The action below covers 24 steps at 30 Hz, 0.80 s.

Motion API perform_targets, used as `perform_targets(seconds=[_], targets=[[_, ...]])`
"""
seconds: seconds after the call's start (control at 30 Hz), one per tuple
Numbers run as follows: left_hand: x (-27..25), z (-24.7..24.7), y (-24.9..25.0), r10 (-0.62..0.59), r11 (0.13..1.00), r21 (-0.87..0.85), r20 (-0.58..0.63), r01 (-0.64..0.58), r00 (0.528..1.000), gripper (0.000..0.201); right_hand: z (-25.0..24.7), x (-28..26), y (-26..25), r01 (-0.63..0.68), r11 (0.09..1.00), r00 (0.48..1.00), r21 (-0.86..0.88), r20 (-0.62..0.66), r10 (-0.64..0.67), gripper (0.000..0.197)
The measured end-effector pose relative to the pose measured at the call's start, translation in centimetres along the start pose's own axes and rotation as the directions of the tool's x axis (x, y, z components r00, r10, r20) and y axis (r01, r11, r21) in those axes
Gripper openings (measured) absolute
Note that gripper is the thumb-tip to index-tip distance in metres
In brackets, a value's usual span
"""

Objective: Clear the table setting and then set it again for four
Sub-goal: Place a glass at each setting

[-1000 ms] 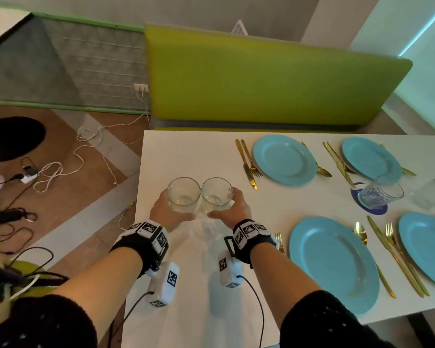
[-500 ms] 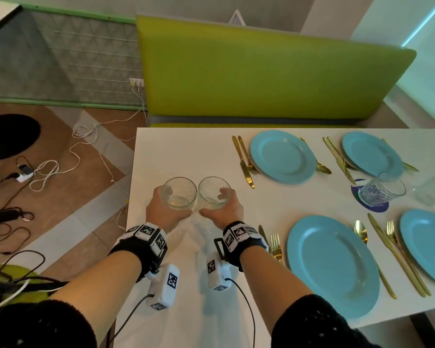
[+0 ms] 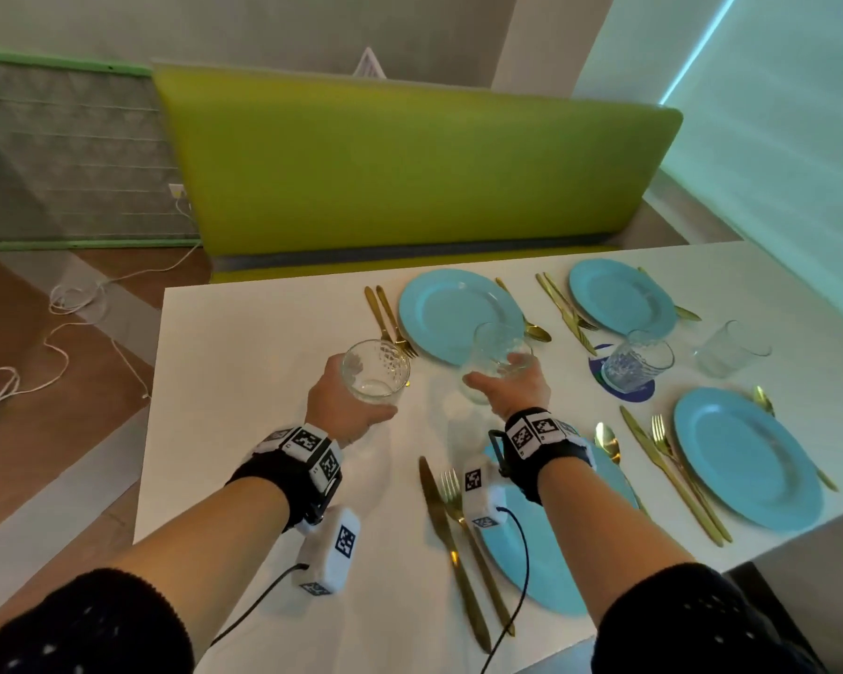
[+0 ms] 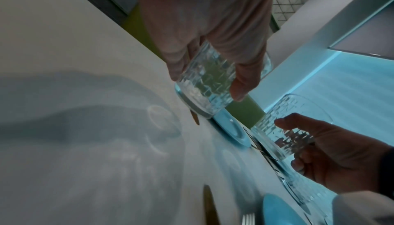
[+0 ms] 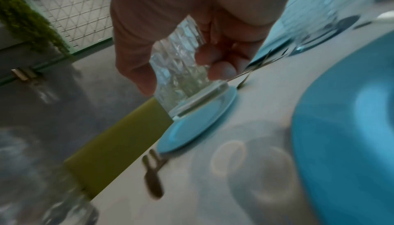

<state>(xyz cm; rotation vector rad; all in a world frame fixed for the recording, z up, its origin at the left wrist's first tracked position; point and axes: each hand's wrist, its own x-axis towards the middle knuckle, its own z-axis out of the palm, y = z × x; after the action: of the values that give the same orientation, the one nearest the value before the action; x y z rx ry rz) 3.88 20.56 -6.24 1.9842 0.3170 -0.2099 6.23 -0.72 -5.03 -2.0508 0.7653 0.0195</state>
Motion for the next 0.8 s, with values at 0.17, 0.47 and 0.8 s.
perform_targets(seconds=[0.17, 0.47, 0.8], targets=[[0.6, 3.7, 2.0, 0.034, 0.998, 0.049, 0.075, -0.038, 0.997, 0.085, -3.8, 3.9, 2.0, -0.131, 0.991, 0.982, 0.036, -0.132, 0.135, 0.075], [1.2, 8.1, 3.4, 0.016, 0.999, 0.048, 0.125, -0.022, 0.992, 0.084, -6.2, 7.3, 4.6, -0.216, 0.976, 0.962, 0.022, -0.167, 0.217, 0.087], [1.3, 10.4, 3.8, -0.014, 0.998, 0.057, 0.139, 0.006, 0.99, 0.083, -6.7, 8.6, 6.0, -0.24, 0.968, 0.949, 0.07, -0.194, 0.249, 0.096]])
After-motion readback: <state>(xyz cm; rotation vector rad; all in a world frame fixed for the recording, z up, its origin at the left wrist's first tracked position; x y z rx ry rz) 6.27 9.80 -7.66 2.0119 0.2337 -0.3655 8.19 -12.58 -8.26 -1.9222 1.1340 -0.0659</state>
